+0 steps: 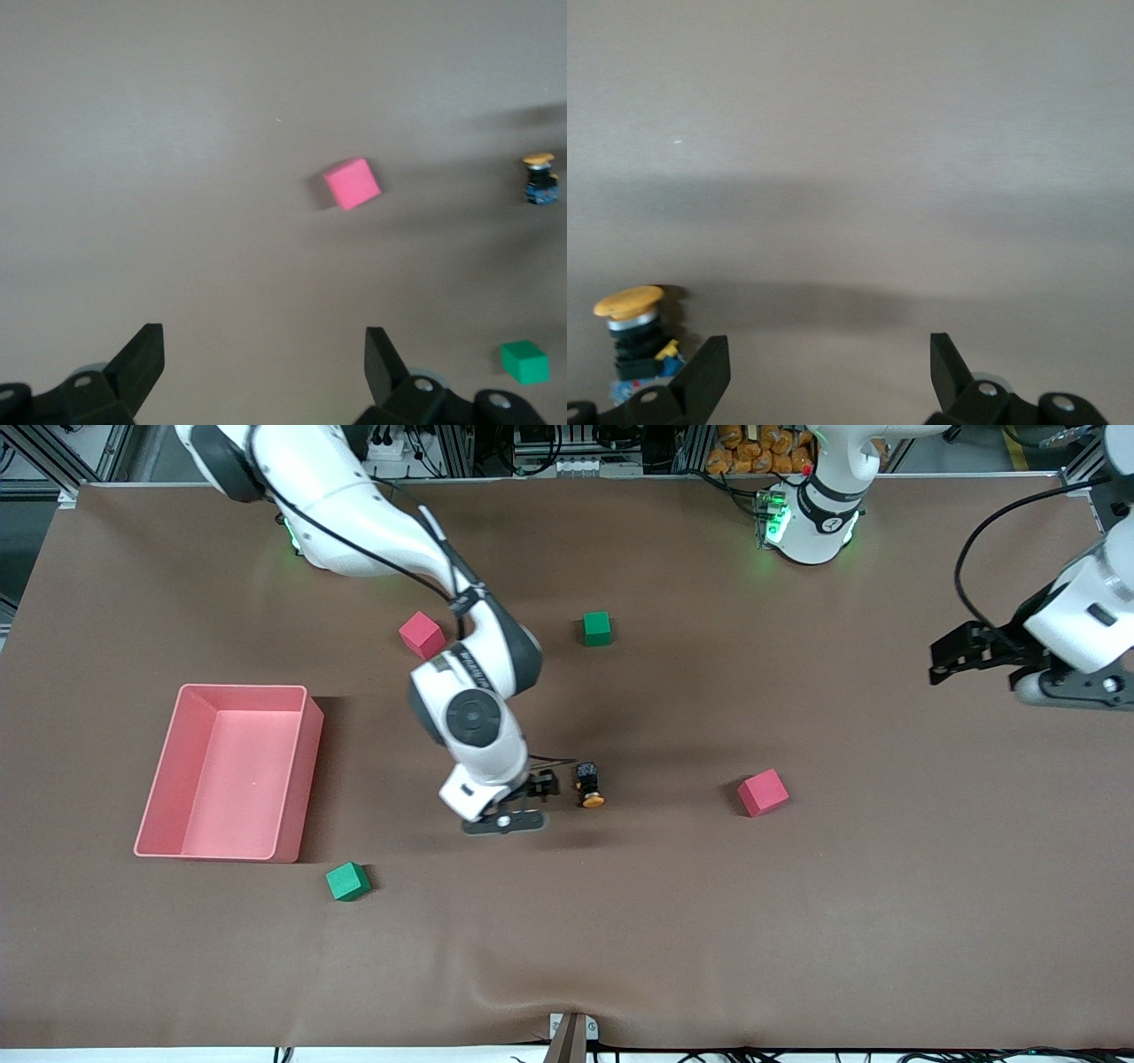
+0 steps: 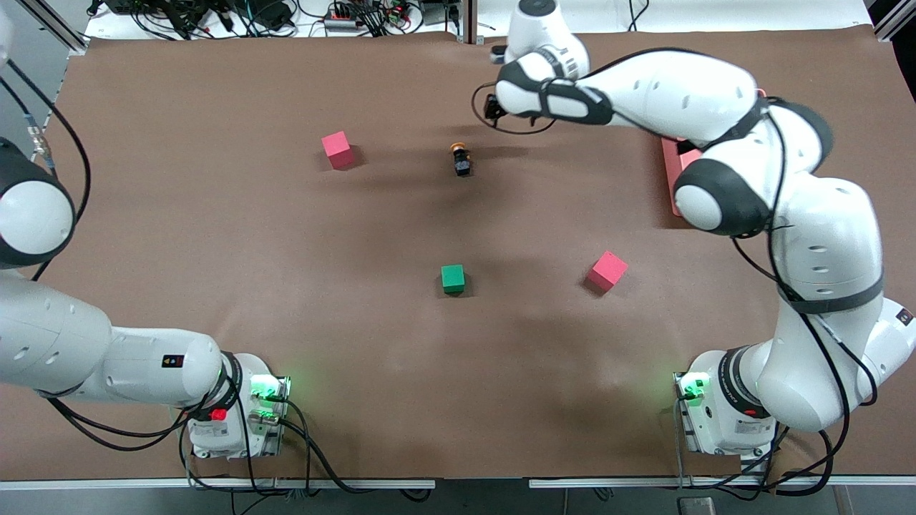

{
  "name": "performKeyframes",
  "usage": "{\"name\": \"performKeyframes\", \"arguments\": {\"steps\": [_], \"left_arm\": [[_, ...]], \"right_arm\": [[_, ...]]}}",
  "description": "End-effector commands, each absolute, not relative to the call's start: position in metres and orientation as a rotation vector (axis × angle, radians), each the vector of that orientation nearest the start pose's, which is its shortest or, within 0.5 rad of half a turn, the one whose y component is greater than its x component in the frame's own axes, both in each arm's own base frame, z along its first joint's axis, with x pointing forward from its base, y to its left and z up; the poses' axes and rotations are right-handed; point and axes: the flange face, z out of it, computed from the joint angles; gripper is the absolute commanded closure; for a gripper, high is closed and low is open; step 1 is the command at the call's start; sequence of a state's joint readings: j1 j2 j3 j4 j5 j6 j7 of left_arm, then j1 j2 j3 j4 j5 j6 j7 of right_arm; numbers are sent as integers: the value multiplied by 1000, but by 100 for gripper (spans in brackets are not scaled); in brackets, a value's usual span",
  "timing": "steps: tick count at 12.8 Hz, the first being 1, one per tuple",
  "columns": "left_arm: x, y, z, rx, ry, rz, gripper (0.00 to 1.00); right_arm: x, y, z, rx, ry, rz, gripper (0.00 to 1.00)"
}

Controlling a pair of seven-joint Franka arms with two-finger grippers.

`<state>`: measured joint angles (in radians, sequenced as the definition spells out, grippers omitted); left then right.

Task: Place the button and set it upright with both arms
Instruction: 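Set the button down on the table and open the right gripper, then withdraw the right gripper while the left gripper reaches the button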

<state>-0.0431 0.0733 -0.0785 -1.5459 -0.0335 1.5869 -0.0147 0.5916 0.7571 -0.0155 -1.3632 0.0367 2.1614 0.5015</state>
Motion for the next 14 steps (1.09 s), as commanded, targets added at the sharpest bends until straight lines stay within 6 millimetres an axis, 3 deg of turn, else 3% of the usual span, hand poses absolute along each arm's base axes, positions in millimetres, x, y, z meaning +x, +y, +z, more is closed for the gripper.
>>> {"name": "performKeyframes", "arguments": {"steps": [1, 3, 5, 6, 7, 9, 11, 13, 14], "left_arm": [[597, -115, 576, -3189, 262, 100, 0], [607, -152, 549, -3183, 292, 159, 0], [610, -202, 529, -3179, 229, 188, 0], [614, -222, 515, -3173, 261, 217, 0], [618, -241, 497, -3172, 275, 251, 0], [625, -279, 457, -3166, 213, 331, 0], [636, -295, 424, -3188, 119, 402, 0], [623, -343, 405, -3182, 76, 365, 0], [619, -365, 382, -3178, -27, 357, 0]], "right_arm": [[592, 375, 296, -3095, -55, 16, 0], [588, 325, 305, -3108, -3, 51, 0], [576, 285, 304, -3117, -37, 85, 0], [566, 272, 304, -3103, -21, 25, 0], [561, 241, 299, -3084, 22, -55, 0], [548, 215, 291, -3072, -29, -128, 0], [554, 171, 295, -3079, -114, -132, 0], [566, 115, 308, -3082, -181, -167, 0], [568, 95, 314, -3084, -215, -169, 0]]}}
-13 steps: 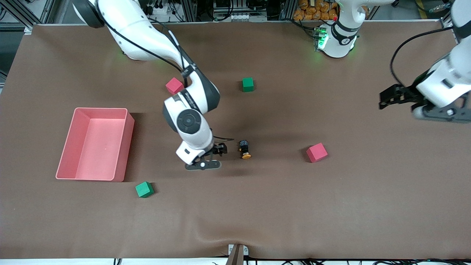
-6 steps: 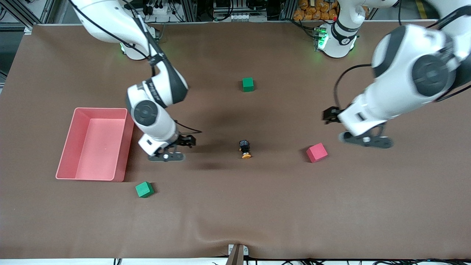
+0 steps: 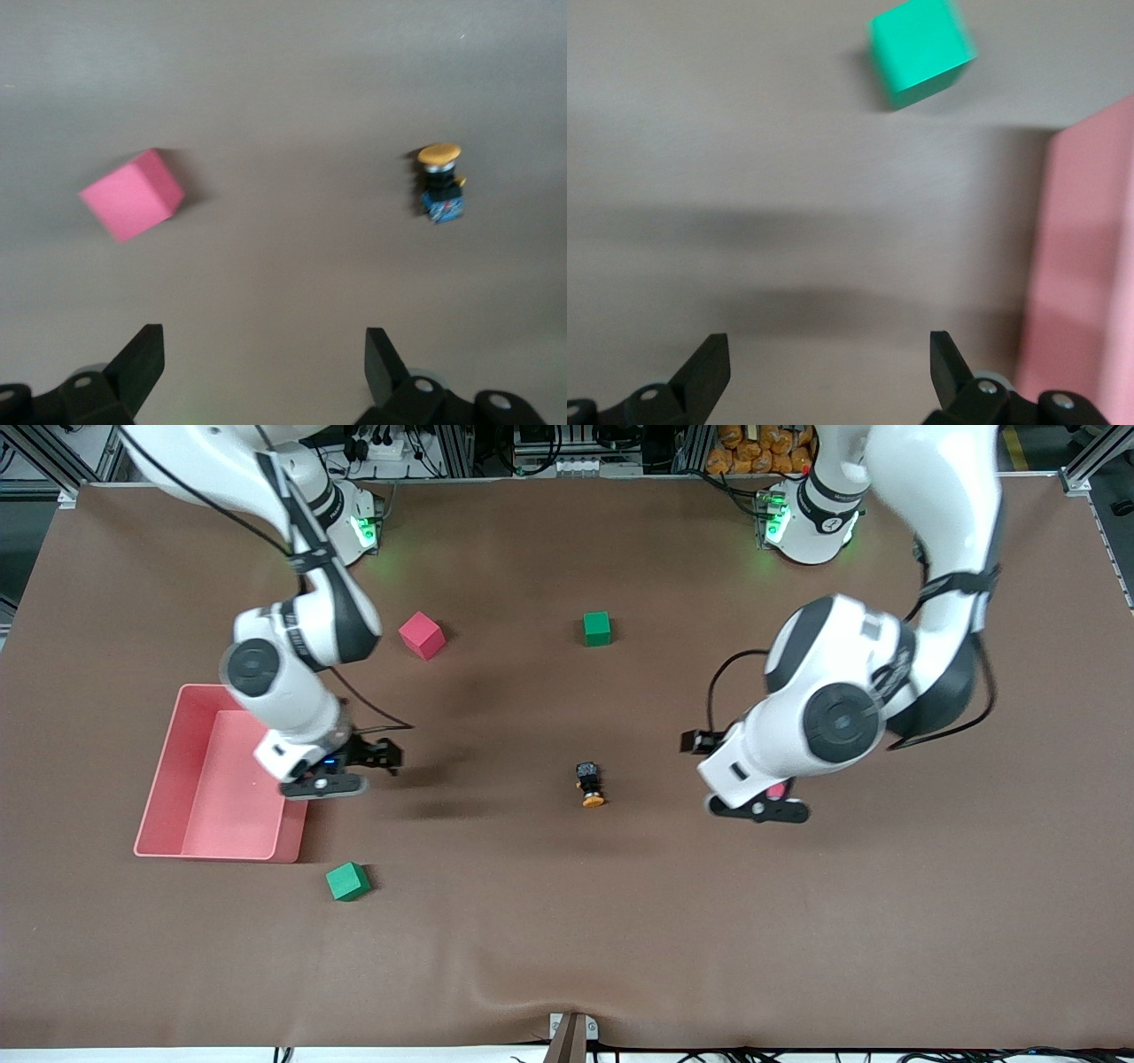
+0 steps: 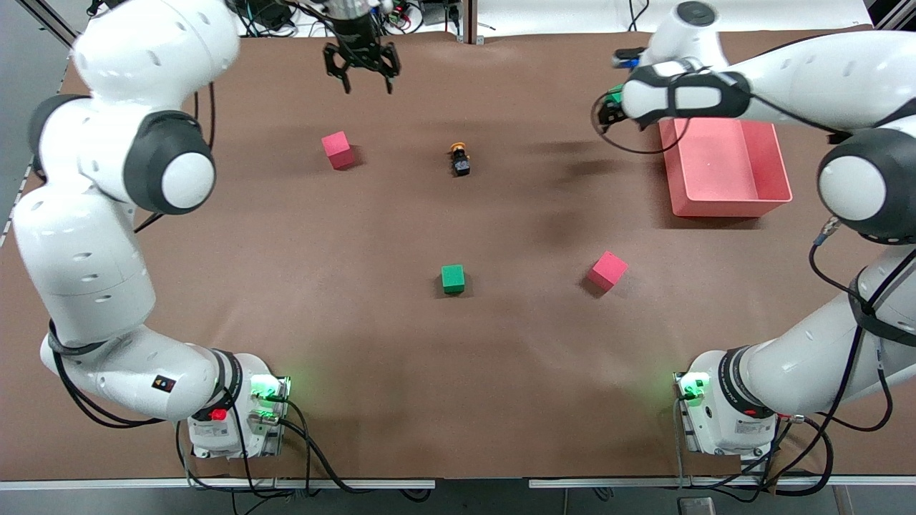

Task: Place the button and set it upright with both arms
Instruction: 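Withdraw the right gripper while the left gripper reaches the button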

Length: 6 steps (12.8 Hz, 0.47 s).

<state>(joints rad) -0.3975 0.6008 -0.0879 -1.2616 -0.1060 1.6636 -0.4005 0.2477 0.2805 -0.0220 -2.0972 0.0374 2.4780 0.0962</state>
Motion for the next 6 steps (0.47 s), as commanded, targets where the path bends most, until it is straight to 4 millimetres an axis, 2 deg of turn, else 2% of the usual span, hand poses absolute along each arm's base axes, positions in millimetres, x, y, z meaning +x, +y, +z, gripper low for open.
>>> {"name": "performKeyframes", "arguments": {"steps": [1, 2, 4, 5, 6], "left_arm": [[621, -379, 360, -3179, -84, 347, 0], [623, -389, 345, -3193, -98, 325, 0], [612, -425, 311, -3207, -154, 298, 0], [610, -436, 286, -3224, -210, 299, 0], [609, -445, 272, -3244, -245, 286, 0]], "right_arm": [[570, 80, 319, -3088, -198, -170, 0], [571, 71, 321, -3090, -177, -171, 0], [572, 62, 329, -3090, -153, -188, 0], [573, 56, 335, -3091, -138, -193, 0], [573, 47, 340, -3093, -118, -175, 0]]}}
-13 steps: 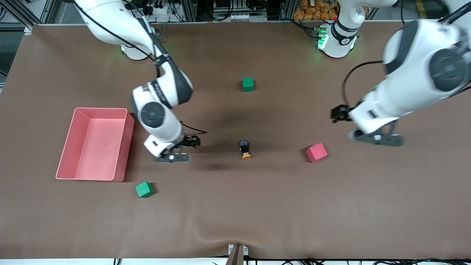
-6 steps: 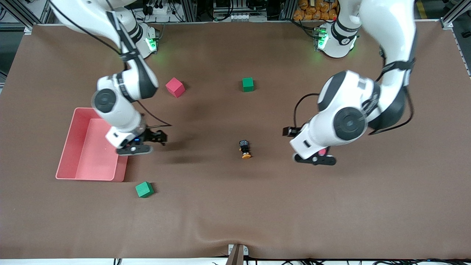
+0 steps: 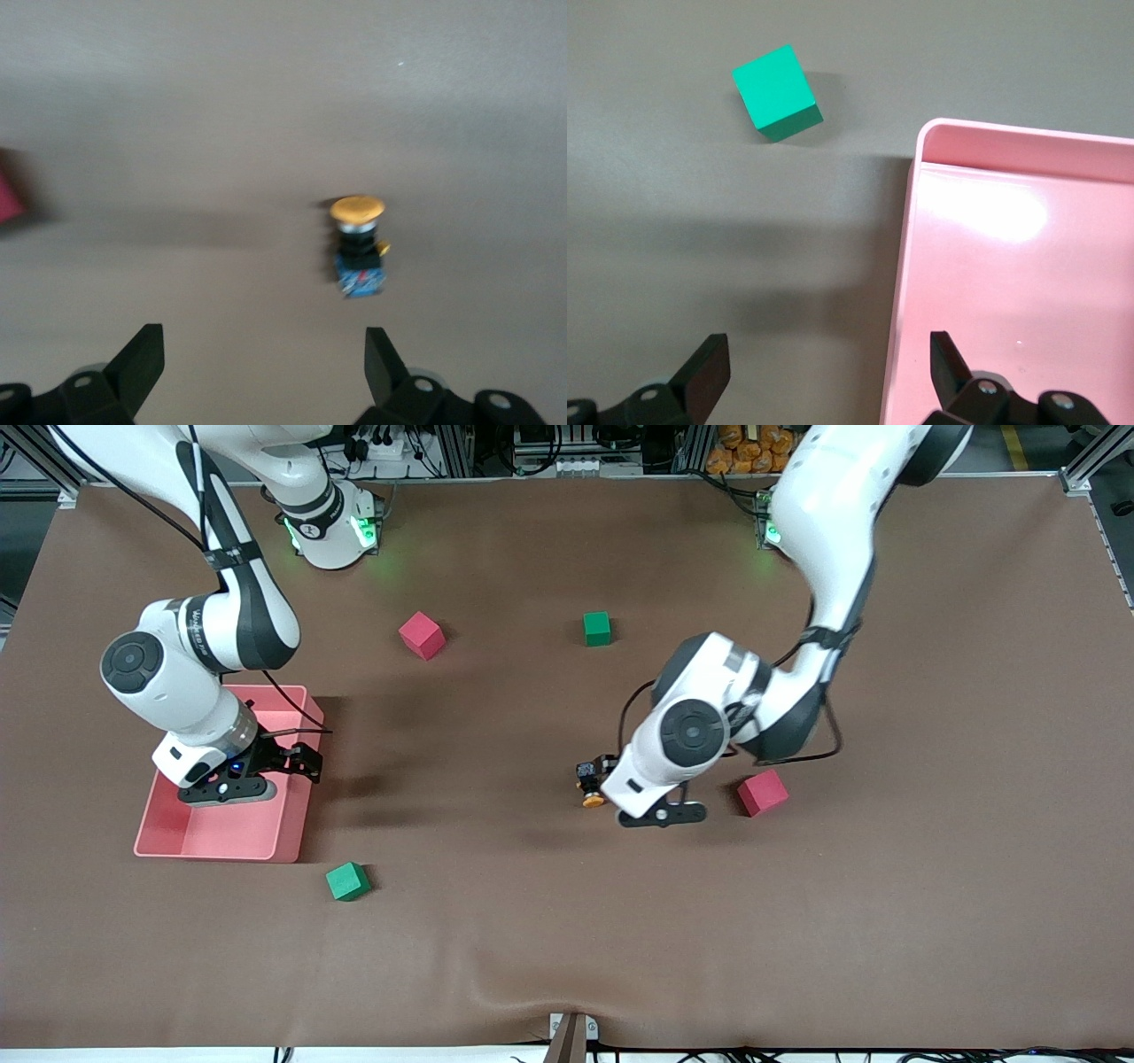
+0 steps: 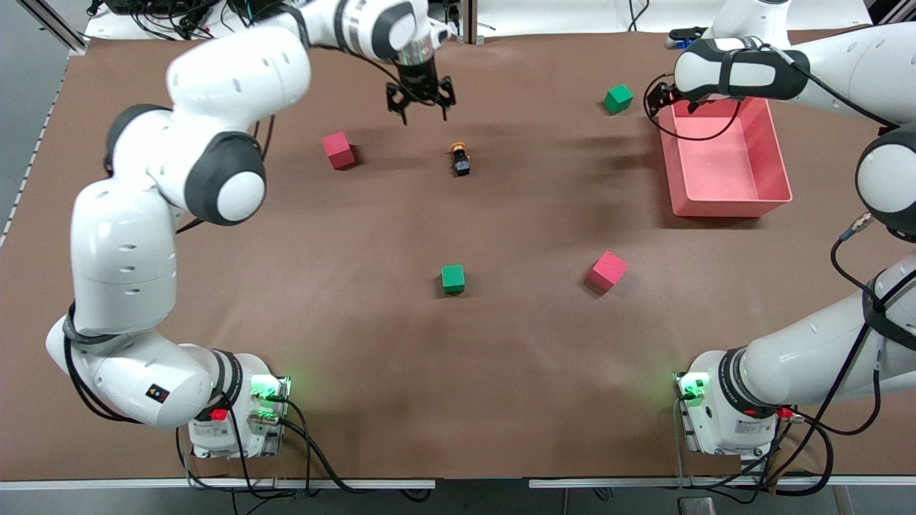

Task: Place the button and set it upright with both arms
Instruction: 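Withdraw the right gripper while the left gripper reaches the button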

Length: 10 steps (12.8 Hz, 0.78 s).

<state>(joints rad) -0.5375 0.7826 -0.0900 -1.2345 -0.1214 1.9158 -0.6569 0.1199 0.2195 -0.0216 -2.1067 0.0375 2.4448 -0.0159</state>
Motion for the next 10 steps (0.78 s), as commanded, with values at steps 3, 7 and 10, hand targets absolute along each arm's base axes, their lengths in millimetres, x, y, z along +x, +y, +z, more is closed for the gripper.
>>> {"name": "performKeyframes", "arguments": {"steps": [3, 7, 10], "left_arm": [[595, -478, 240, -3293, -425, 285, 0], [601, -479, 222, -3308, -446, 224, 0], [601, -478, 220, -3310, -451, 224, 13]], "right_arm": [[579, 14, 373, -3095, -189, -165, 0], [590, -9, 443, -3091, -175, -76, 0], [590, -6, 515, -3082, -182, 38, 0]]}}
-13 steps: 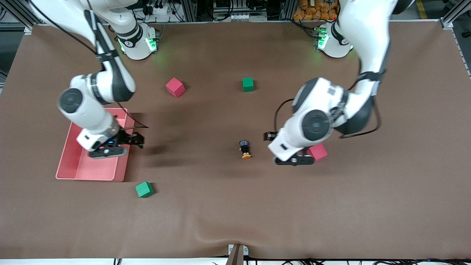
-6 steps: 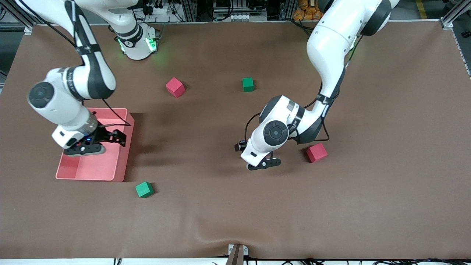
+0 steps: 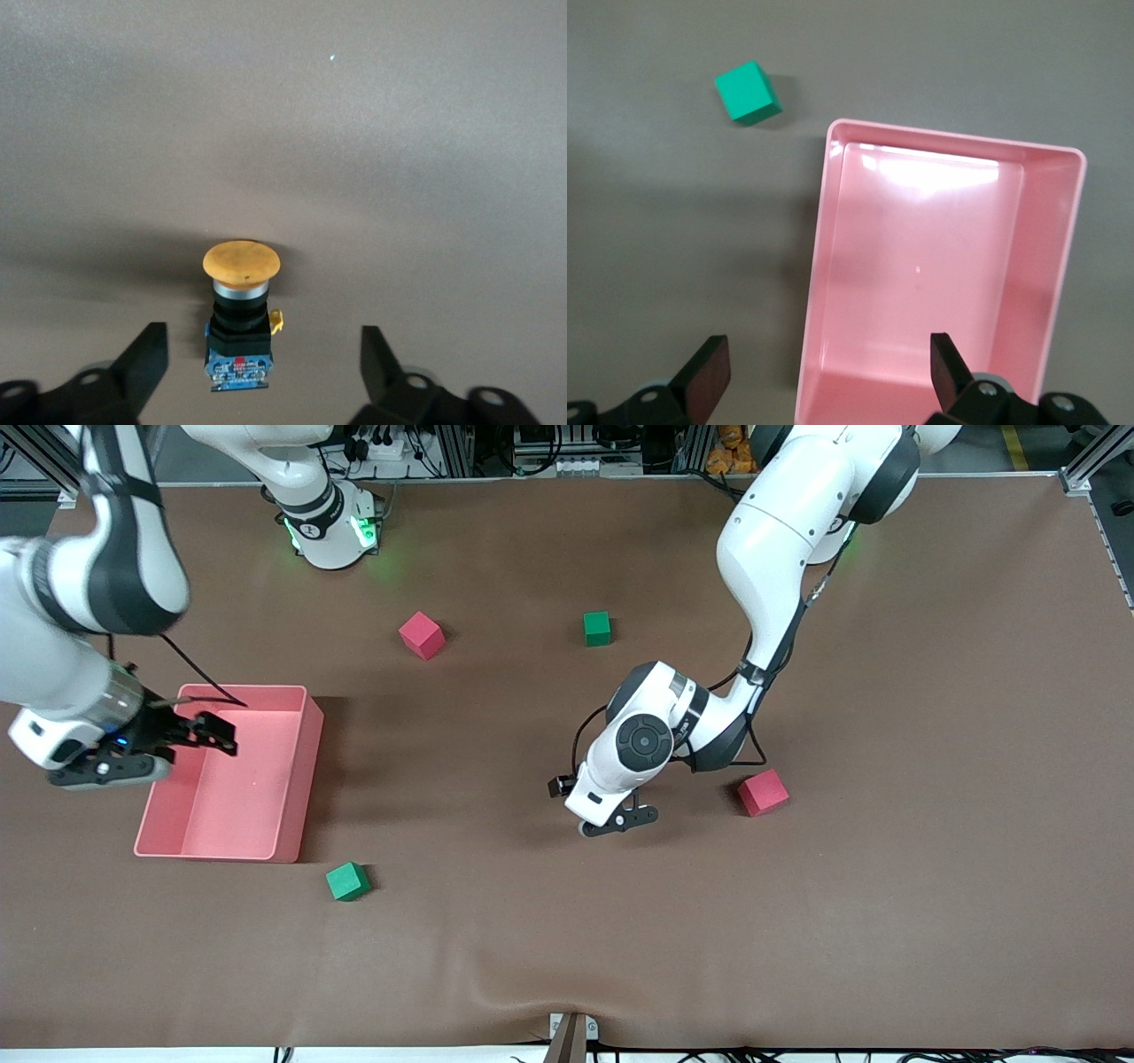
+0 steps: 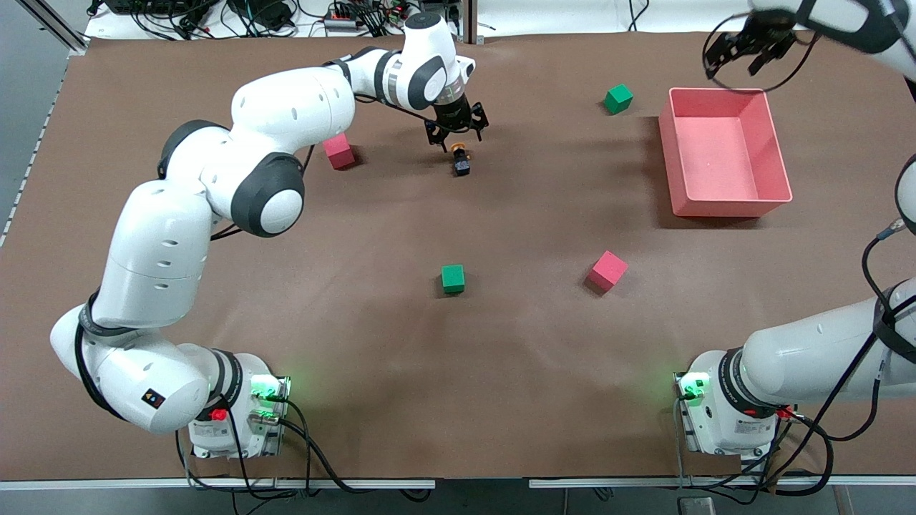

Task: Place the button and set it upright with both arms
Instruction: 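Withdraw the right gripper while the left gripper reaches the button, then grasp the button with the left gripper while the right arm rests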

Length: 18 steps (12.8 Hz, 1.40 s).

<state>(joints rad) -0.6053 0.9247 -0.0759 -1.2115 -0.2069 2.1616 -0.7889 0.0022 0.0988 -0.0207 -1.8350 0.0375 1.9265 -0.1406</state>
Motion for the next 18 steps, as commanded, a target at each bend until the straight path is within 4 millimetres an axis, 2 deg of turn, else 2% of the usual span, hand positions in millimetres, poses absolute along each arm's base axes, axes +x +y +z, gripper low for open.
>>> {"name": "performKeyframes", "arguments": {"steps": [1, 3, 5, 6, 8, 9, 10, 11, 14, 16, 18], "left_arm": [[601, -477, 220, -3309, -452, 222, 16], [600, -479, 214, -3304, -450, 221, 22], [583, -497, 202, -3297, -411, 220, 22], [584, -495, 201, -3294, -413, 214, 22], [586, -492, 199, -3285, -413, 206, 25], [587, -491, 199, -3283, -410, 203, 28], [588, -488, 197, -3277, -407, 196, 29], [590, -485, 193, -3269, -407, 192, 29], [587, -485, 187, -3256, -392, 194, 29], [584, -489, 188, -3257, -377, 193, 39], [583, -489, 186, -3252, -374, 195, 43]], "right_arm": [[589, -7, 537, -3084, -186, 62, 0], [582, -13, 575, -3100, -186, 107, 0], [571, -32, 612, -3102, -127, 157, 0], [566, -33, 624, -3104, -87, 175, 0], [562, -32, 631, -3107, 31, 201, 0], [564, -38, 638, -3107, 58, 172, 0], [562, -50, 640, -3104, 98, 169, 0], [563, -54, 640, -3102, 119, 166, 0], [565, -50, 640, -3109, 205, 147, 0], [565, -52, 642, -3113, 209, 143, 0], [565, -49, 644, -3111, 201, 140, 0]]}}
